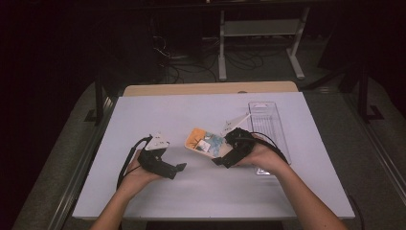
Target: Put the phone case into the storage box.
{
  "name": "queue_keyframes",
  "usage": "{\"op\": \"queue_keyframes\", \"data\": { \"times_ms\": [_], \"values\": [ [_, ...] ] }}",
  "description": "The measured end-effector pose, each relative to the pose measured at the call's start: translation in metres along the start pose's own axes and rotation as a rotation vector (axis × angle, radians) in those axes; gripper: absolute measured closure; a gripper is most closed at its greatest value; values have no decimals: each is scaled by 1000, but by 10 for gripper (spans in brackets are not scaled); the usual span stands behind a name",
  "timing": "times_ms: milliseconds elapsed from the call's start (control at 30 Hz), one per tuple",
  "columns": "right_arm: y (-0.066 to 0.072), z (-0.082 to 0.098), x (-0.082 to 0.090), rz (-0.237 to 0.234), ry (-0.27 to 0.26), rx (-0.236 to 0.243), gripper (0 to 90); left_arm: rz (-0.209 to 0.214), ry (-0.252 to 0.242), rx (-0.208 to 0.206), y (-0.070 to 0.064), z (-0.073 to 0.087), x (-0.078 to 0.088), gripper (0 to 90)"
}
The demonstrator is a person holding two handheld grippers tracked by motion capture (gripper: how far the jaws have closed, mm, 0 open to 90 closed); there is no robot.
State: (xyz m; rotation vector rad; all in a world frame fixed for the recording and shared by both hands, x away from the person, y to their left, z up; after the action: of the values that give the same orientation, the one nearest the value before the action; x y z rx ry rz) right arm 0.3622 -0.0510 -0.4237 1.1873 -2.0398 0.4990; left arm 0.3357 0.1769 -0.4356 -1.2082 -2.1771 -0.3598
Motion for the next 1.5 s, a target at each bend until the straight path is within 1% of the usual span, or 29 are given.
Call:
{"op": "queue_keyframes", "data": {
  "times_ms": [100, 133, 200, 267, 300, 367, 433, 567, 633, 667, 700, 733, 800, 833, 867, 900, 933, 967, 1033, 1067, 1133, 1167, 1300, 1367, 1400, 1467, 1500],
  "values": [
    [0, -1, -1, -1, 1, -1, 97, -10, -13, -11, 1, -2, 2, 0],
    [0, -1, -1, 0, 3, -6, 97, -10, -14, -1, 1, -2, 1, 0],
    [0, 0, -2, 0, 10, -3, 97, -12, -12, -19, 1, -2, 1, 0],
    [0, 0, -3, -5, 11, -4, 97, -3, -21, -11, 0, -2, 0, 0],
    [0, 0, -3, -2, 12, -2, 97, -6, -16, -21, 0, -2, 0, 0],
    [0, 0, -4, -5, 14, -6, 97, -4, -25, -31, -1, -2, 0, 0],
    [1, 0, -4, -6, 16, -4, 97, -18, -24, -57, -1, -2, 1, 0],
    [1, 0, -4, -3, 12, -9, 97, -32, -23, -82, -3, -2, 1, 0],
    [1, 0, -4, -2, 6, -17, 98, -42, -29, -92, -3, -3, 1, 0],
    [1, -1, -4, 2, 4, -17, 97, -41, -37, -88, -3, -3, 1, 0],
    [0, -1, -4, 0, -1, -13, 97, -41, -32, -99, -3, -3, 2, 0],
    [1, -1, -4, -2, -4, -12, 98, -46, -43, -101, -4, -3, 1, 0],
    [1, -1, -4, -1, -3, -10, 98, -56, -26, -128, -3, -3, 2, 0],
    [2, -1, -4, -3, -1, -13, 97, -59, -27, -134, -3, -3, 2, 0],
    [1, -1, -4, -3, -3, -11, 97, -62, -39, -131, -5, -4, 1, 0],
    [1, -1, -4, -3, -3, -13, 97, -64, -40, -136, -5, -4, 1, 0],
    [1, -1, -4, -3, -4, -13, 98, -73, -27, -157, -5, -4, 2, 0],
    [1, -1, -4, -3, -5, -13, 97, -80, -32, -178, -4, -4, 2, 0],
    [1, -1, -4, -4, -5, -15, 97, -92, -23, -198, -4, -4, 3, 0],
    [1, -1, -4, -5, -5, -16, 97, -92, -42, -188, -6, -5, 2, 0],
    [1, -1, -4, -6, -7, -19, 97, -101, -27, -216, -5, -5, 3, 0],
    [1, -1, -4, -6, -6, -19, 97, -103, -23, -221, -5, -4, 4, 0],
    [1, -1, -4, -8, -3, -23, 97, -118, -35, -242, -6, -5, 4, 0],
    [1, -1, -4, -8, -3, -24, 97, -127, -44, -244, -6, -5, 4, 0],
    [1, -1, -4, -8, -4, -30, 97, -133, -28, -265, -6, -5, 5, 0],
    [1, -1, -4, -8, -2, -31, 97, -143, -24, -279, -6, -4, 6, 0],
    [1, -1, -4, -7, -2, -28, 97, -146, -31, -283, -6, -5, 5, 0]
  ]
}}
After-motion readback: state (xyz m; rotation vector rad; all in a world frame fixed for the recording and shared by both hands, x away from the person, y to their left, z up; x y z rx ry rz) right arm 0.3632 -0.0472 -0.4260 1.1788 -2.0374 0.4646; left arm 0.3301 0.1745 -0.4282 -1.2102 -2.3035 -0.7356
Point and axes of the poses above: each handheld gripper's, and its own axes: x roughly backward along the jaws, z roughly out of its underside, y roughly to its left, the point moved 5 cm from there along -x, roughly forward along the jaws, and after that the axes turned 6 degrees about z, right-handed, at the moved point
